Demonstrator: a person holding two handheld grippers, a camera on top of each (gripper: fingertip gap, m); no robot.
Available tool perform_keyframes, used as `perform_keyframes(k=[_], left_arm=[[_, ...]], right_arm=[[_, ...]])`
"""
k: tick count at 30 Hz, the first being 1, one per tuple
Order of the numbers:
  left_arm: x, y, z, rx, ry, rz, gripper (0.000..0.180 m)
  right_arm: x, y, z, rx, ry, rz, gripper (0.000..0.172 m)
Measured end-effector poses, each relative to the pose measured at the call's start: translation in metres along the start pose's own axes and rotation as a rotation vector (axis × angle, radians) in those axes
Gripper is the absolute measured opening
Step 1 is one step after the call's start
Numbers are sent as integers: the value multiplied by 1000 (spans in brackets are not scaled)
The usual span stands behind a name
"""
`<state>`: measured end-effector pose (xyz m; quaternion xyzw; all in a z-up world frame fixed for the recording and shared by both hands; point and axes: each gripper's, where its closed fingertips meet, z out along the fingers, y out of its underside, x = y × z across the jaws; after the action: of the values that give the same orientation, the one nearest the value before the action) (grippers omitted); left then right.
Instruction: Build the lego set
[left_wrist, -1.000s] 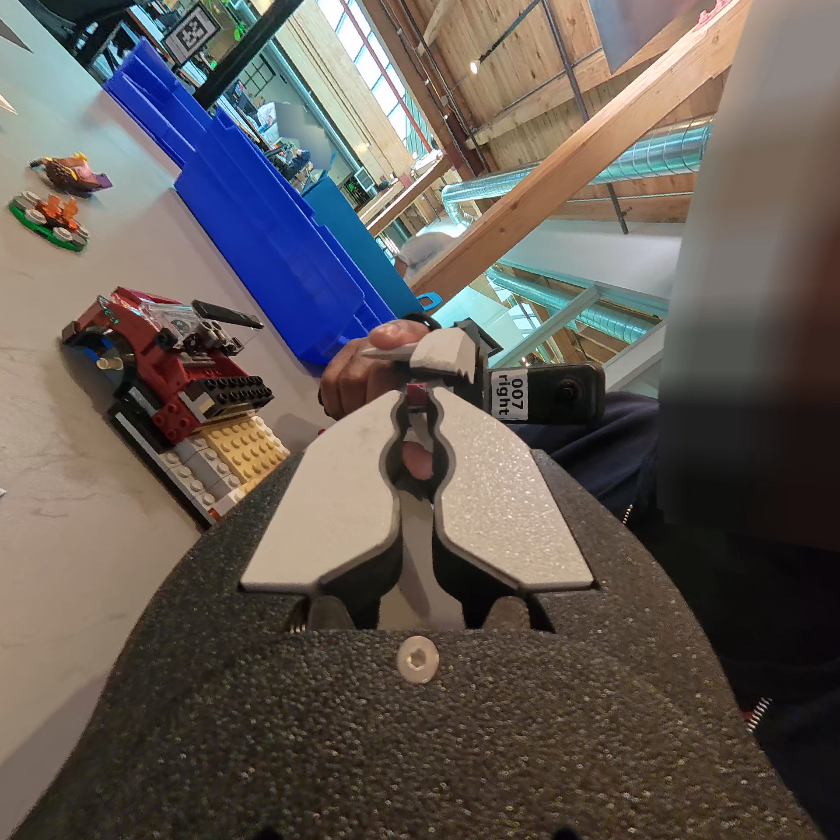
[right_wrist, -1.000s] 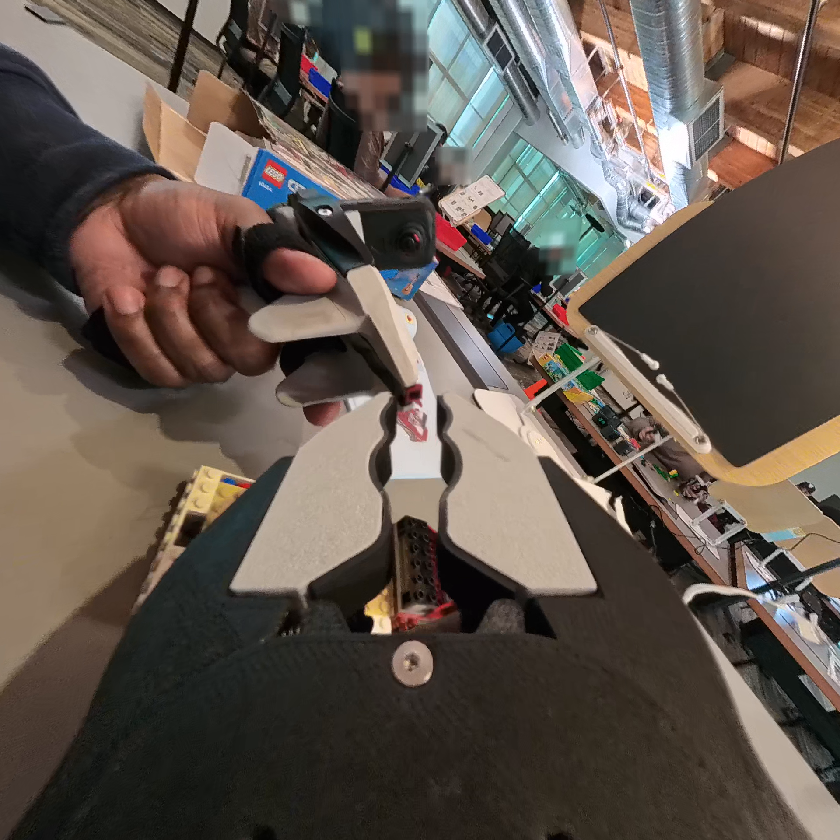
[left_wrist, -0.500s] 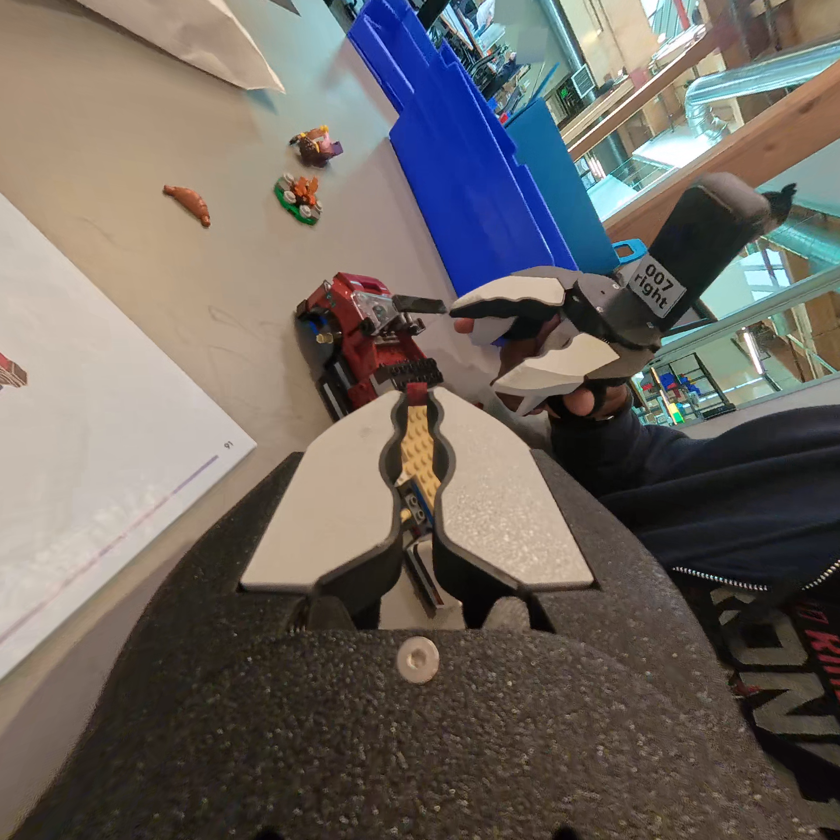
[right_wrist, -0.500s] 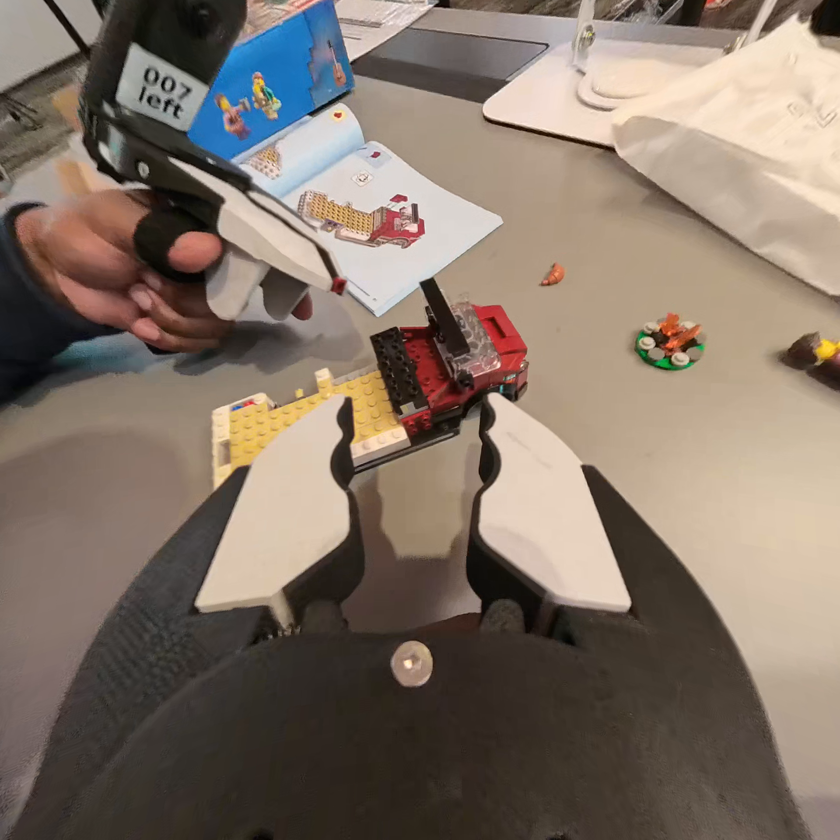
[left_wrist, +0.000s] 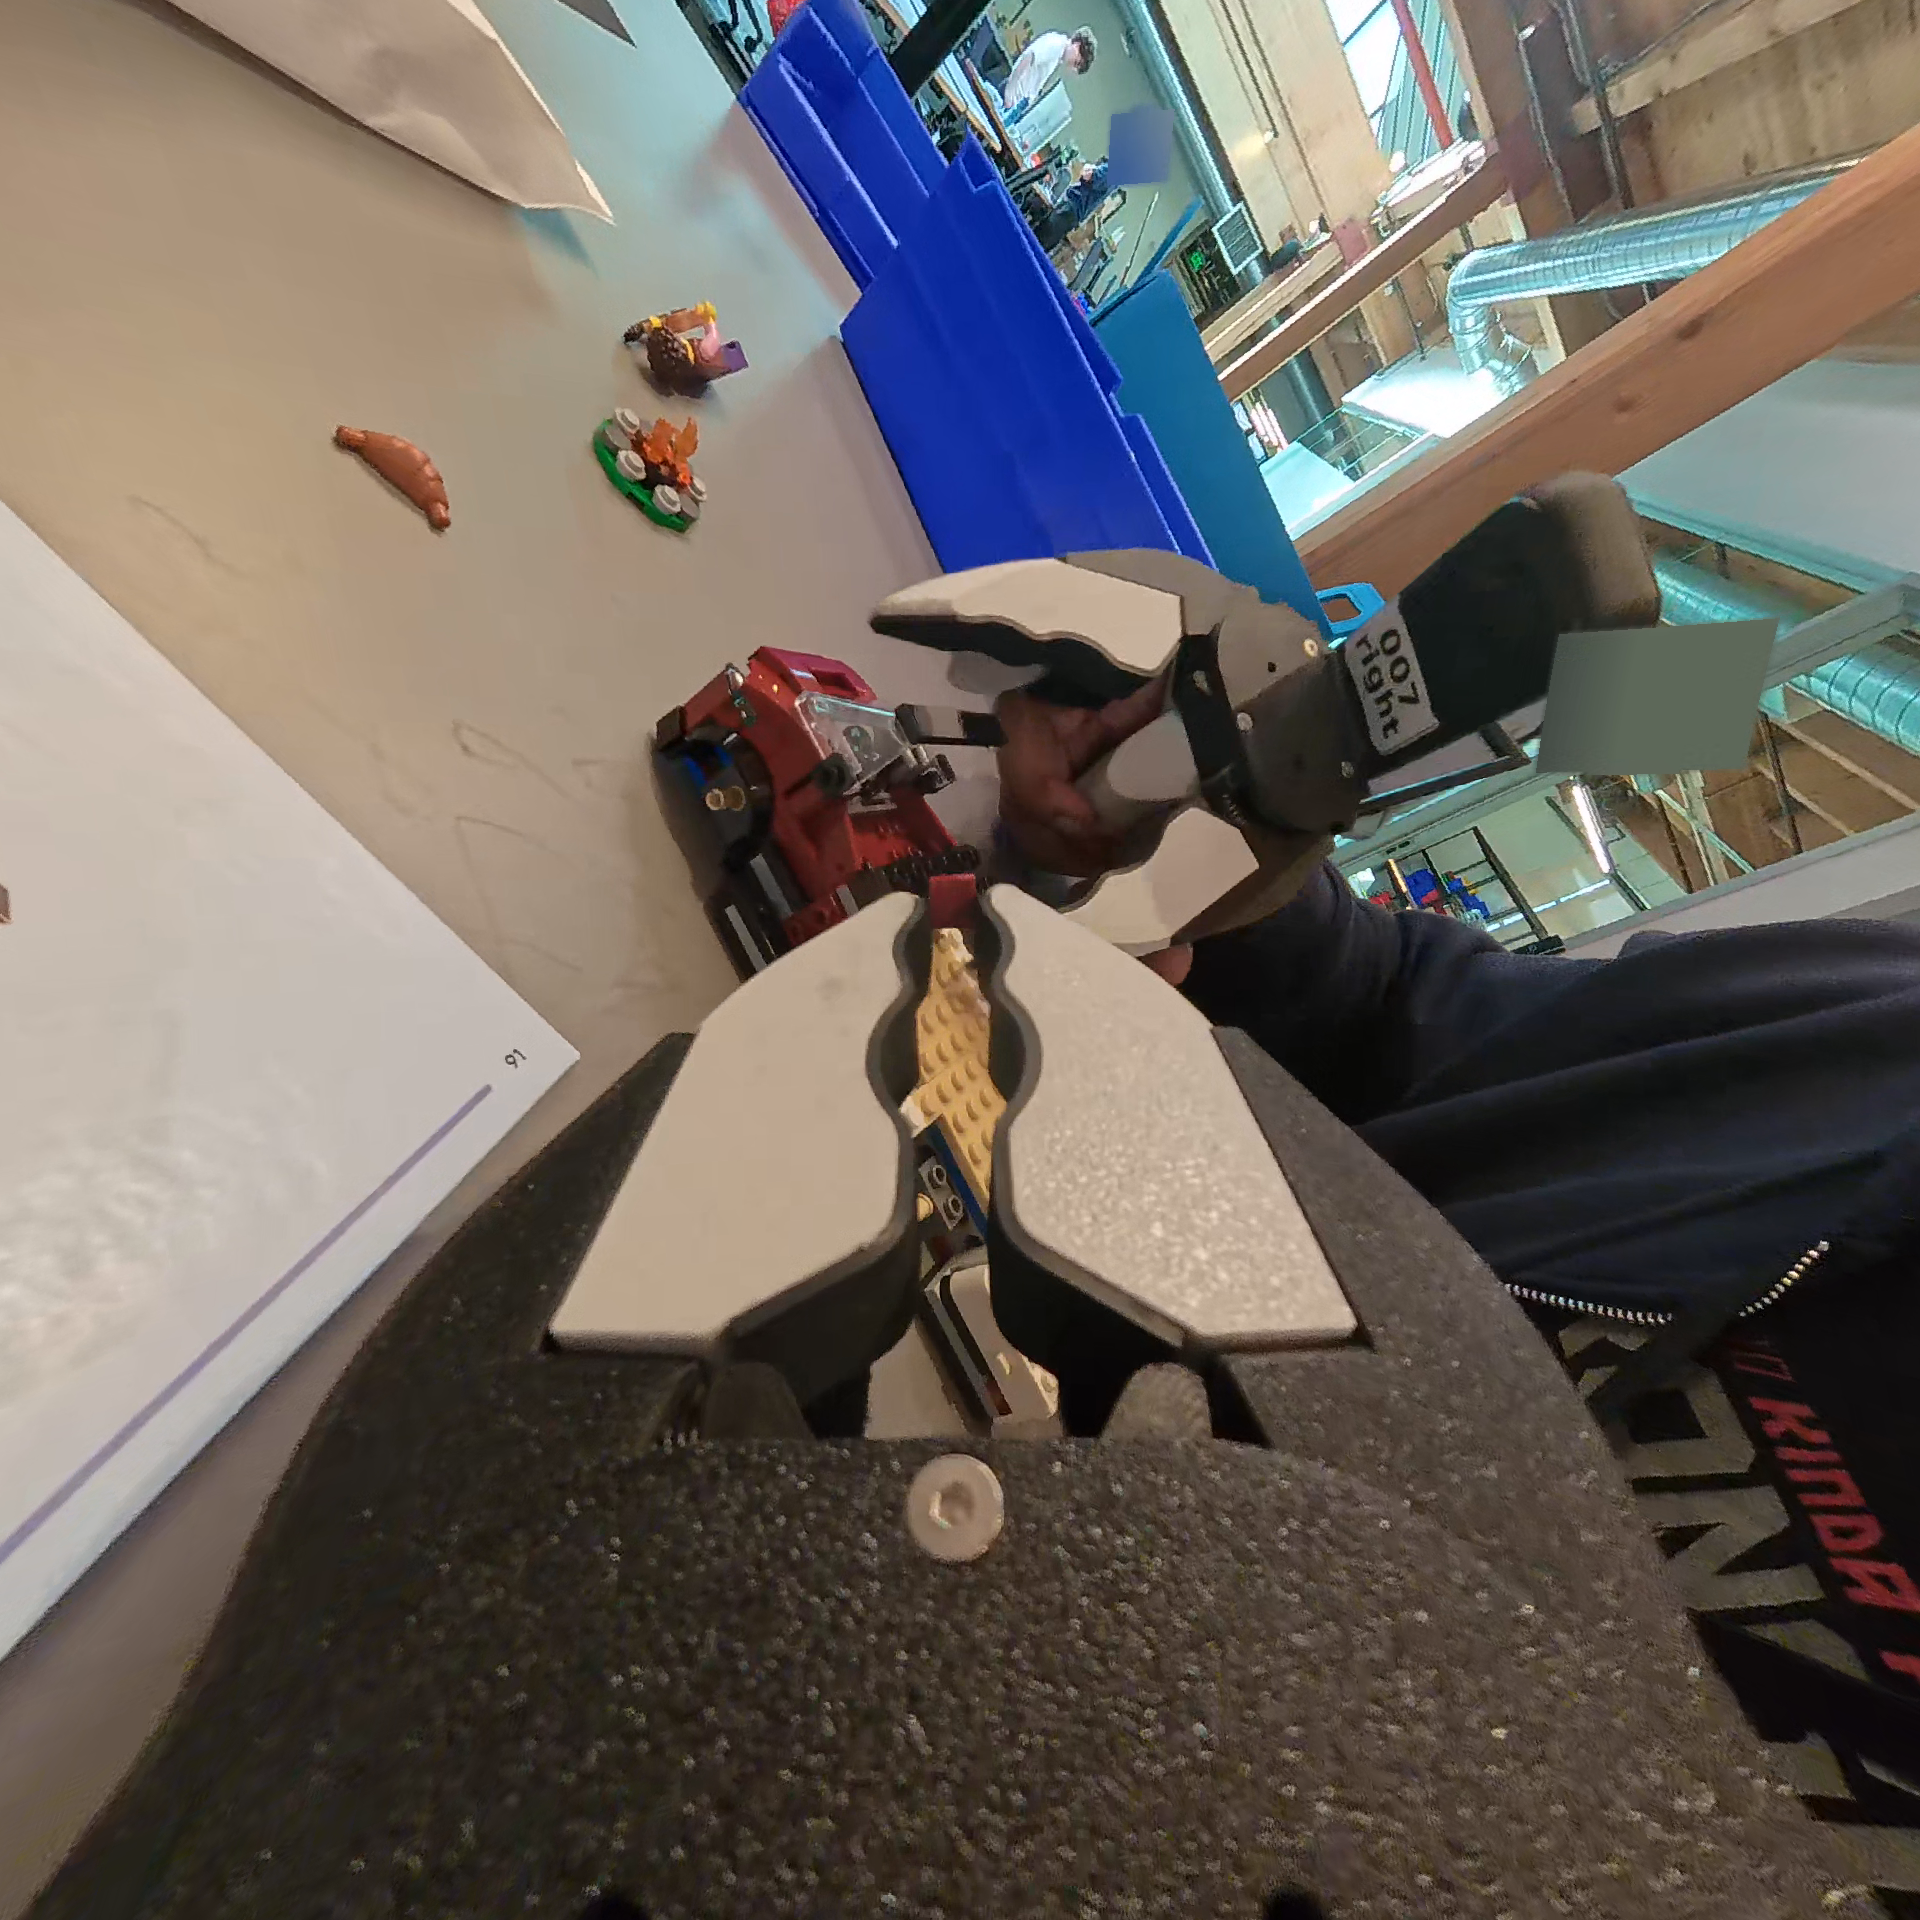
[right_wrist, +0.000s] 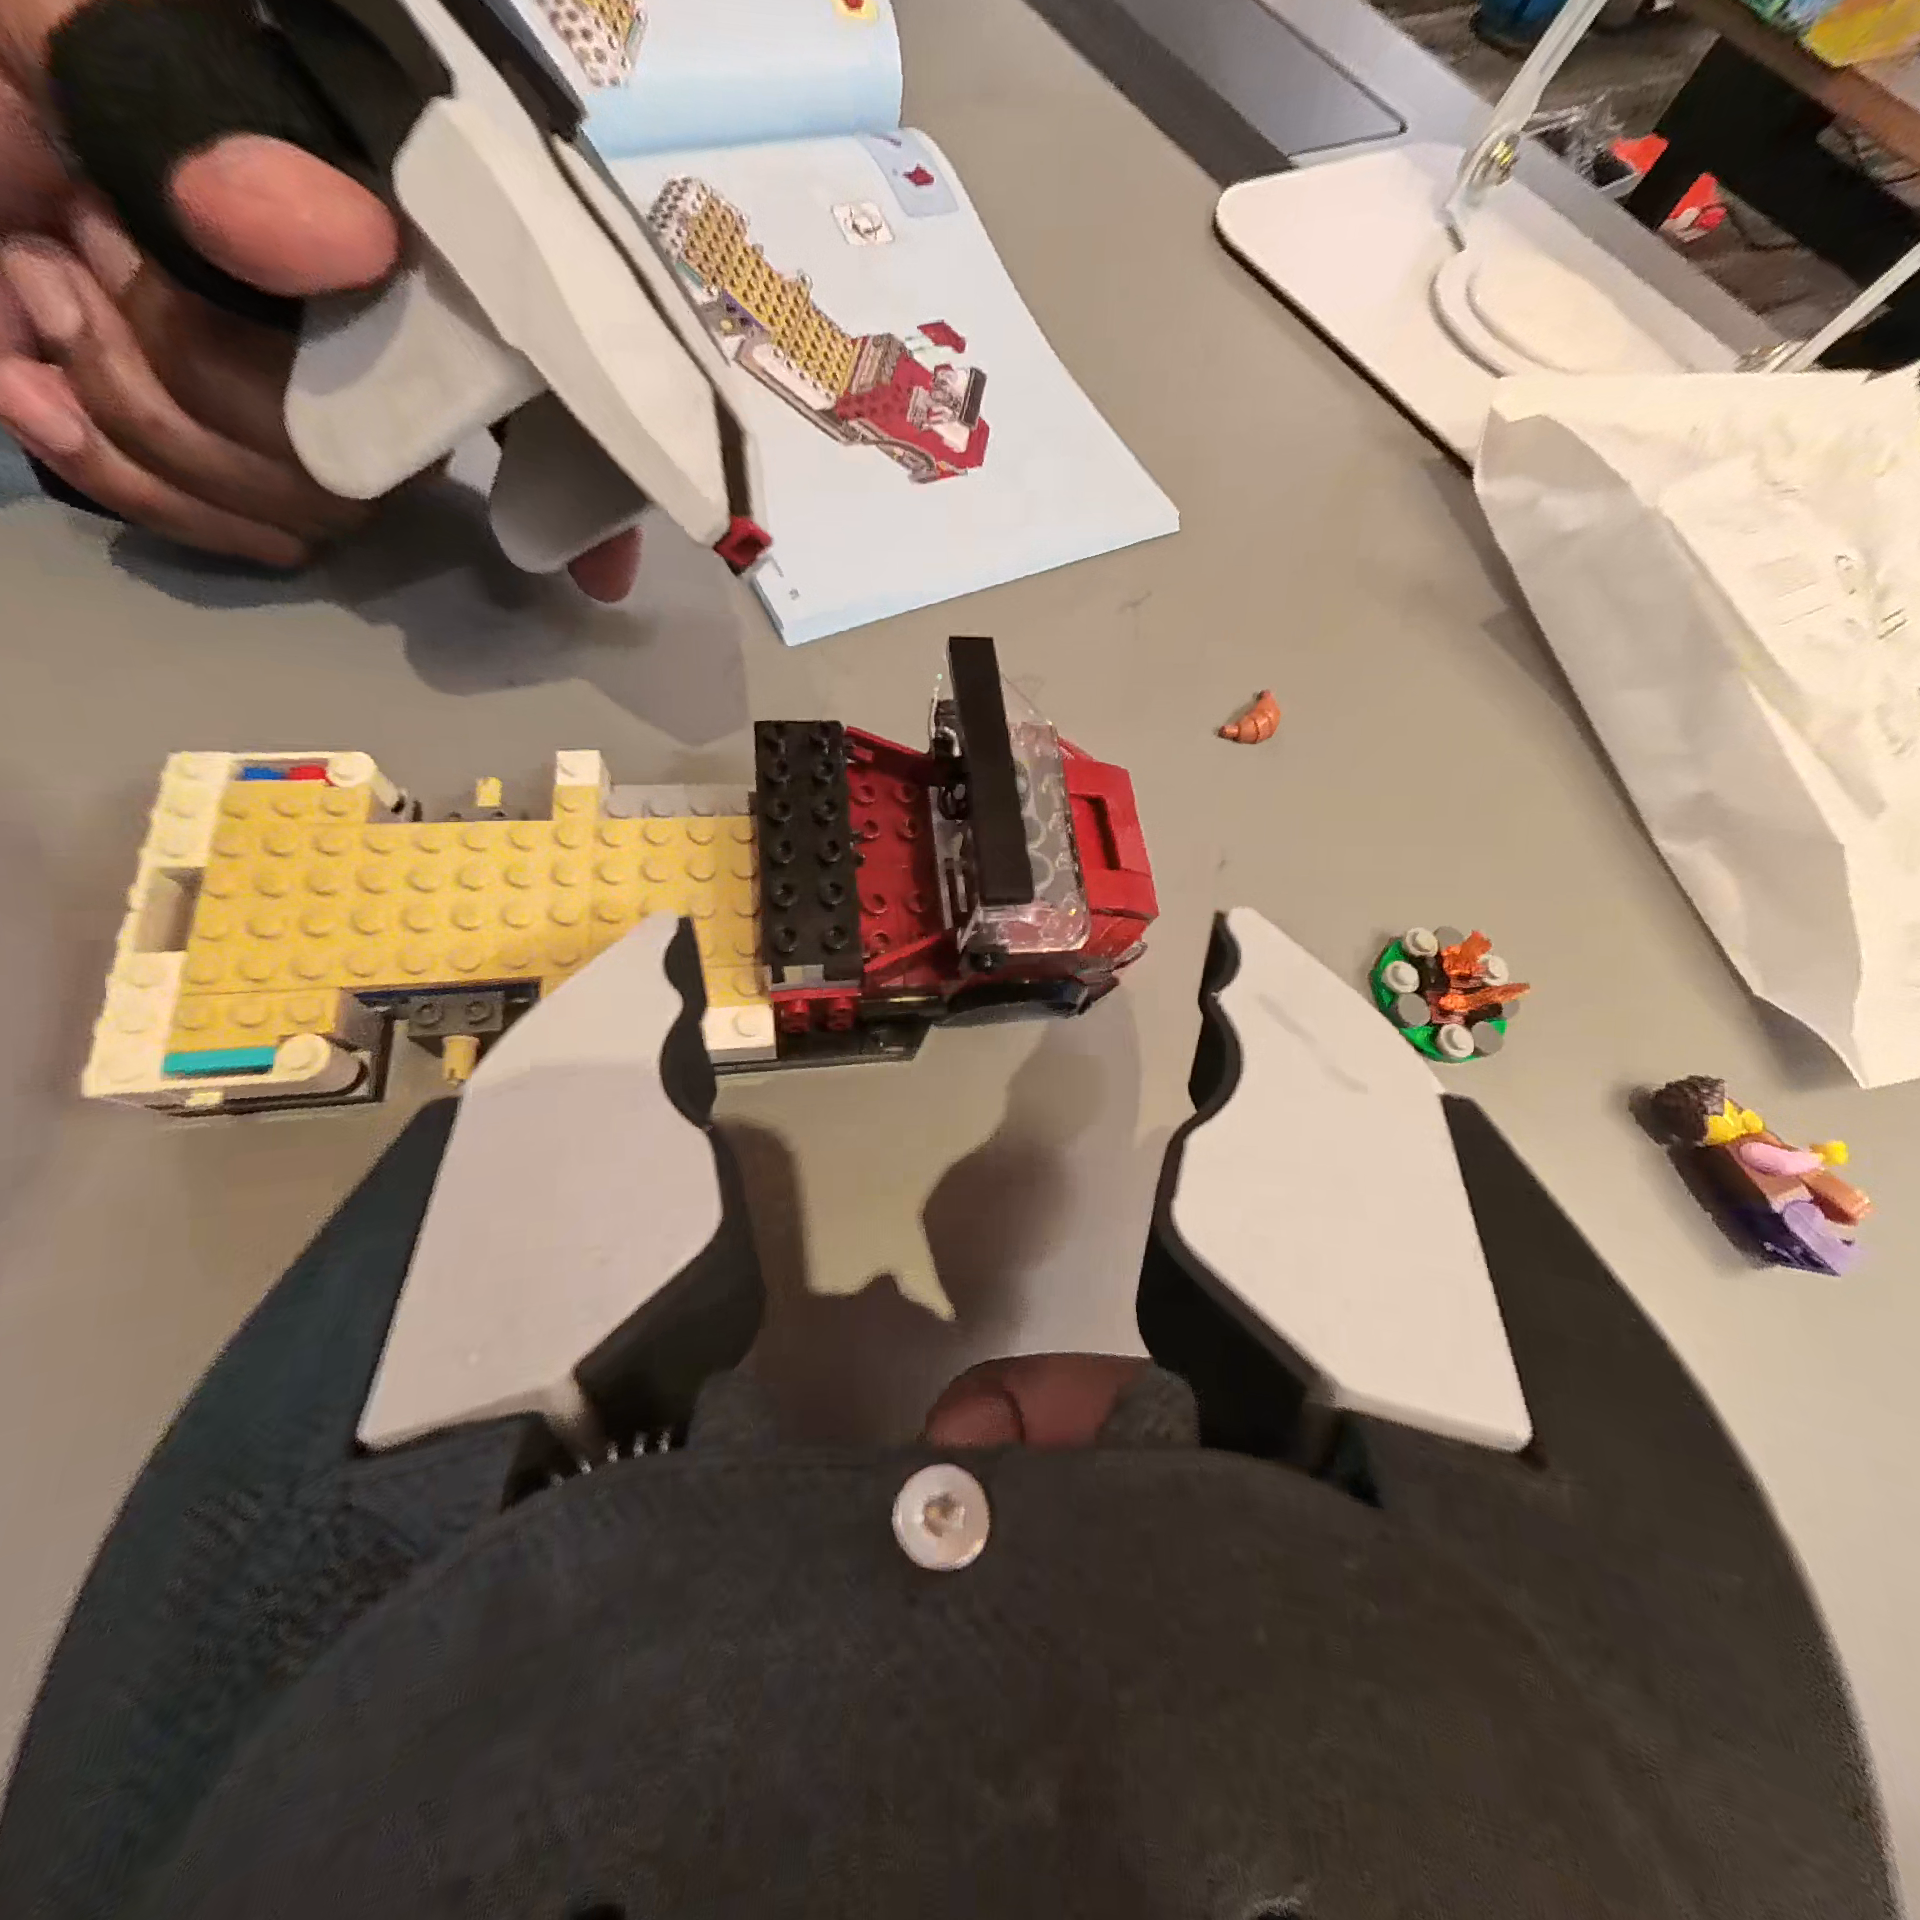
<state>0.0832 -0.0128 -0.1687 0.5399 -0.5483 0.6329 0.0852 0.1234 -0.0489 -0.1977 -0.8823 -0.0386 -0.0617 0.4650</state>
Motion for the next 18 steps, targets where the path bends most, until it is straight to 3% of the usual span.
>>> perform_keyframes(k=[11, 18], left_arm=[[1, 2, 1, -11, 4, 14, 8], [2, 2, 0, -6, 7, 14, 8]], right_arm=[[1, 5, 20, -86, -126, 151, 98], [1, 3, 25, -95, -127, 141, 87]])
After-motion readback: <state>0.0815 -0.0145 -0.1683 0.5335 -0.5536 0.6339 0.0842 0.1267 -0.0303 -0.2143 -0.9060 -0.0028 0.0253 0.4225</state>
